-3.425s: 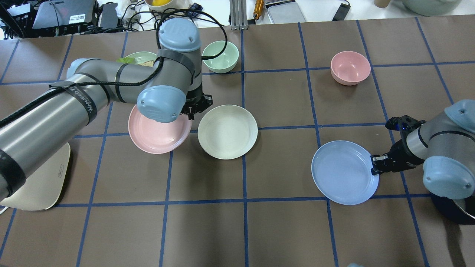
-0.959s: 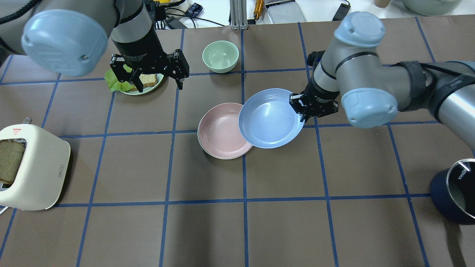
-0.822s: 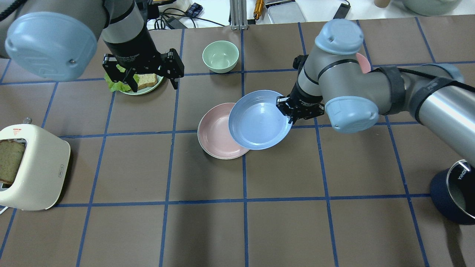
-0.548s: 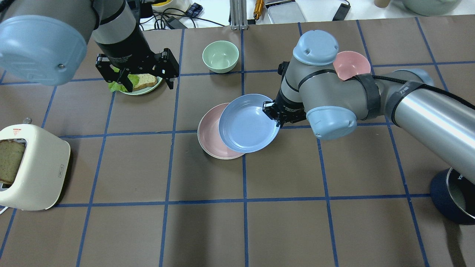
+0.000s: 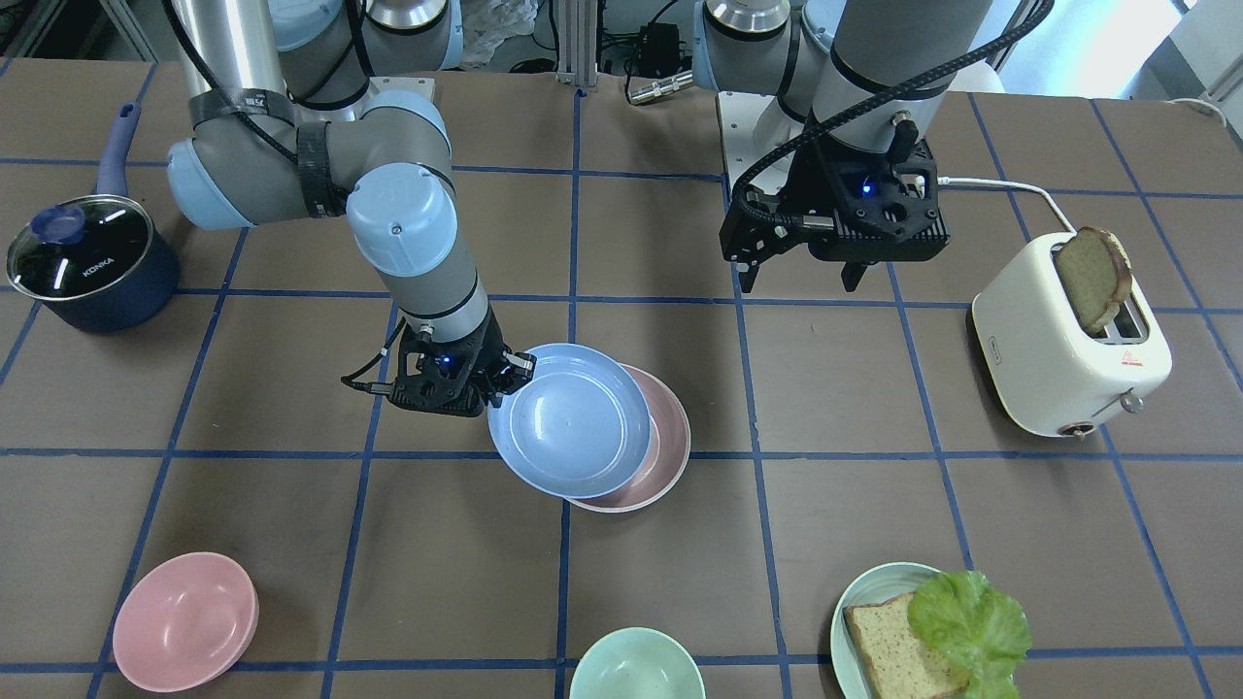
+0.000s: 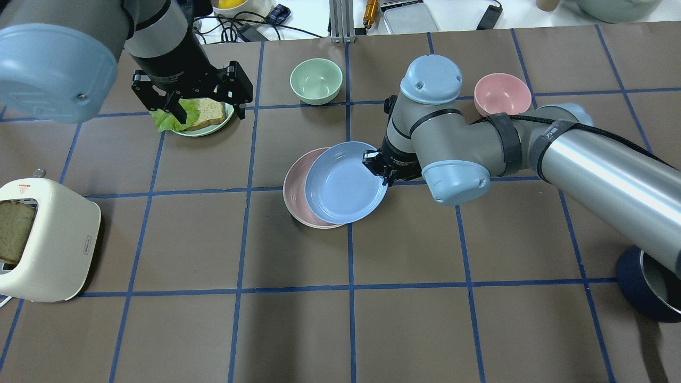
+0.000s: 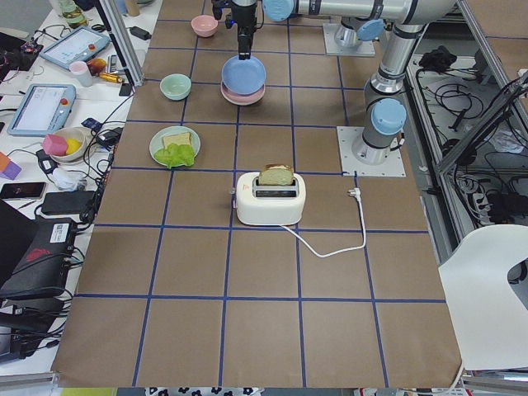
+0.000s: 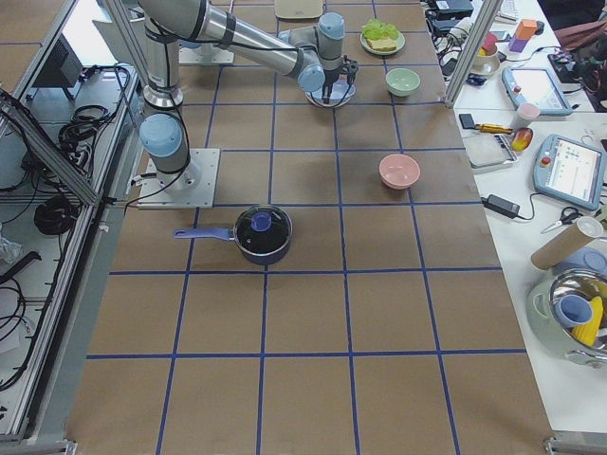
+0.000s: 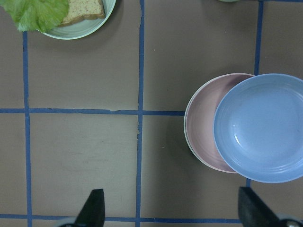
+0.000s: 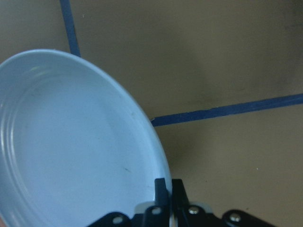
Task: Stack three plates with pink and blue
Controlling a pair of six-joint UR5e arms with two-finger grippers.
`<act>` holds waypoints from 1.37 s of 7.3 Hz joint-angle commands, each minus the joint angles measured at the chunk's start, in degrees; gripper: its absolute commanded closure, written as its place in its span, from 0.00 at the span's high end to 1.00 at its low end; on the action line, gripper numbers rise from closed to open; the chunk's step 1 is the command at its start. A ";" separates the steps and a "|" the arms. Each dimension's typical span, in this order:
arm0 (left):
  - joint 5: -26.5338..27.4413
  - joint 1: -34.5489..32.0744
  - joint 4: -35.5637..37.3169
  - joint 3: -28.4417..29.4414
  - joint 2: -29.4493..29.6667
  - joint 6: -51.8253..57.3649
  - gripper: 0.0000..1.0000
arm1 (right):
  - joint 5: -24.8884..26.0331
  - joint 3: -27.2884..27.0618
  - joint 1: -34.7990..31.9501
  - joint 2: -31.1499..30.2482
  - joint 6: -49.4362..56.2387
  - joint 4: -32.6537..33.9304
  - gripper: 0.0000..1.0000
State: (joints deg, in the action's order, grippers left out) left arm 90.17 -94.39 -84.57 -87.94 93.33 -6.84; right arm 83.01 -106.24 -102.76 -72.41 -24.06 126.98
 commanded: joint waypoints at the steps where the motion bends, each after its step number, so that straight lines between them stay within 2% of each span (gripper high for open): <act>1: -0.26 1.31 0.46 -0.12 0.01 0.25 1.00 | -0.13 0.24 0.01 1.03 -2.40 1.50 0.71; 2: -0.35 1.57 0.46 -0.12 0.01 0.33 1.00 | -0.13 0.68 0.19 1.13 -2.04 3.86 1.00; 3: -0.26 1.49 0.46 -0.04 0.01 0.59 1.00 | 0.22 3.03 0.36 1.39 0.66 3.19 1.00; 5: -0.26 1.58 0.46 -0.04 0.01 0.42 1.00 | 0.84 13.01 3.33 1.39 9.85 -10.27 1.00; 6: -0.26 1.58 0.46 -0.04 0.01 0.42 1.00 | 0.75 17.42 7.18 0.87 13.74 -16.70 1.00; 7: -0.26 1.58 0.46 -0.04 0.01 0.42 1.00 | 0.84 19.21 9.57 -0.70 17.52 -19.72 1.00; 9: -0.26 1.58 0.46 -0.04 0.01 0.51 1.00 | 3.81 18.88 10.91 -8.67 23.24 -25.87 1.00; 10: -0.26 1.58 0.46 -0.04 0.01 0.42 1.00 | 4.18 18.79 14.13 -10.72 29.10 -27.82 1.00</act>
State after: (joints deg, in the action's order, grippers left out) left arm 89.91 -92.81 -84.11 -87.98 93.34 -6.35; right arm 86.25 -87.46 -91.46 -79.65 -1.05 102.40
